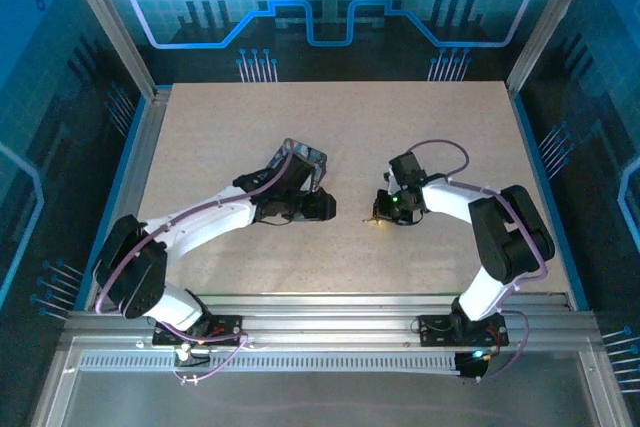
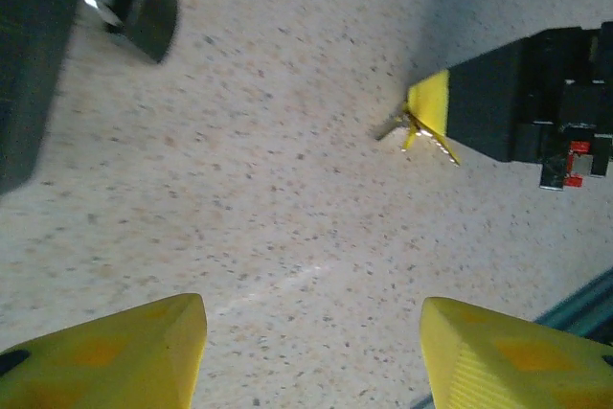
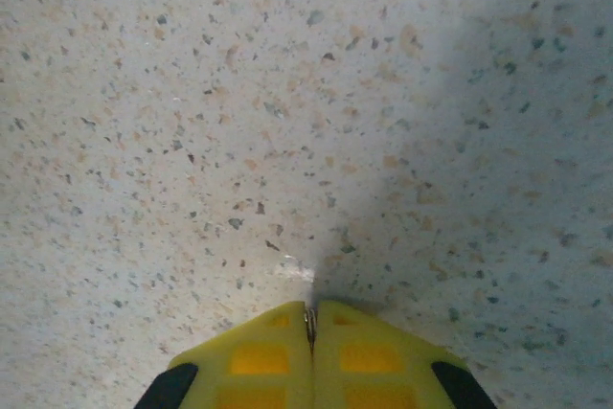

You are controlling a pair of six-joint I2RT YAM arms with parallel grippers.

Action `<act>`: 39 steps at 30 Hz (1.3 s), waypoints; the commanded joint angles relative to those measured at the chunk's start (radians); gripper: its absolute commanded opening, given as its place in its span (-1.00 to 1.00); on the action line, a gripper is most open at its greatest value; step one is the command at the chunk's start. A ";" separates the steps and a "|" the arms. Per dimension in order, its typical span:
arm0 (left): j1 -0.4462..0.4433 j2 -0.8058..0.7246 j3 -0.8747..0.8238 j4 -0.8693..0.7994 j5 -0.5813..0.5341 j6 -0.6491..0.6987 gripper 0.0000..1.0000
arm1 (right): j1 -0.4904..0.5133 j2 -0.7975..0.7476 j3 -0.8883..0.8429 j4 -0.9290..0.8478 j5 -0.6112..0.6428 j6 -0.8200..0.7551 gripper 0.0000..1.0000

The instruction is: Unlock a padlock with a key

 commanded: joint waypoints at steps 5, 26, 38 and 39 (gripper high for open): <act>-0.027 0.081 -0.008 0.155 0.135 -0.117 0.10 | 0.010 -0.072 -0.091 0.109 -0.150 0.147 -1.00; -0.042 0.258 0.051 0.269 0.112 -0.295 -0.31 | 0.027 -0.134 -0.097 0.150 -0.213 0.175 -1.00; -0.042 0.288 0.057 0.297 0.108 -0.323 -0.40 | 0.042 -0.130 -0.102 0.170 -0.223 0.190 -1.00; -0.043 0.287 0.056 0.299 0.109 -0.325 -0.40 | 0.044 -0.130 -0.100 0.171 -0.222 0.190 -1.00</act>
